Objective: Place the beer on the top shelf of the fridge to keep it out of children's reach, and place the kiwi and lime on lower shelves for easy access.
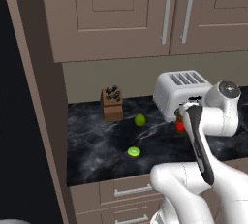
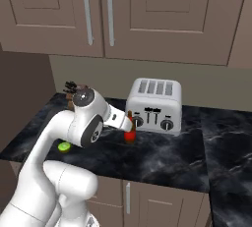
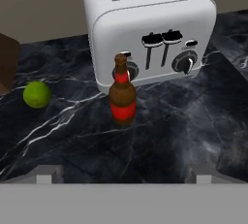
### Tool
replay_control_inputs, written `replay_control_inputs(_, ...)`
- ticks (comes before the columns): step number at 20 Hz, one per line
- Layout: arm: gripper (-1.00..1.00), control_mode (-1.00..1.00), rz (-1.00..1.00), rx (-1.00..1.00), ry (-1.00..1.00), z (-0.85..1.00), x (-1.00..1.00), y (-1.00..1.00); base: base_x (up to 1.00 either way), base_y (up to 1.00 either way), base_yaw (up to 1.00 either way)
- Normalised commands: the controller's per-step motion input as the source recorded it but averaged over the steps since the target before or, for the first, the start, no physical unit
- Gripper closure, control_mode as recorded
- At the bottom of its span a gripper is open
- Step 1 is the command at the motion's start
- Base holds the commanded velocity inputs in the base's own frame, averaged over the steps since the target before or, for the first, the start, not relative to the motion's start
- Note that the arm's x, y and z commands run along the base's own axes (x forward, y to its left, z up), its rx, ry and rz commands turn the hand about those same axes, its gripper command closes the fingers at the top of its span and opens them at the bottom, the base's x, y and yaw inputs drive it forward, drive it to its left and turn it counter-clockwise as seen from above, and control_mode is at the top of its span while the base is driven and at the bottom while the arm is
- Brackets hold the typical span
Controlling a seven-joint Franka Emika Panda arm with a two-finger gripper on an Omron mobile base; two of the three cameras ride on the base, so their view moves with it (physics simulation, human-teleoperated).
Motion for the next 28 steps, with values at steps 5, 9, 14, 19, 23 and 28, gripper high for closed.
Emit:
replay_control_inputs(5,-1.00,-1.00,0.00,0.00,0.00,-0.01,0.27,0.00,0.00,0.00,0.00)
replay_control_inputs(9,-1.00,-1.00,0.00,0.00,0.00,-0.04,0.28,0.00,0.00,0.00,0.00)
replay_control_inputs(14,-1.00,-1.00,0.00,0.00,0.00,-0.07,0.24,0.00,0.00,0.00,0.00)
replay_control_inputs(19,-1.00,-1.00,0.00,0.00,0.00,-0.15,0.20,-0.04,0.00,0.00,0.00)
replay_control_inputs(23,-1.00,-1.00,0.00,0.00,0.00,-0.22,0.15,-0.16,0.00,0.00,0.00)
replay_control_inputs(28,-1.00,-1.00,0.00,0.00,0.00,-0.25,0.15,-0.14,0.00,0.00,0.00)
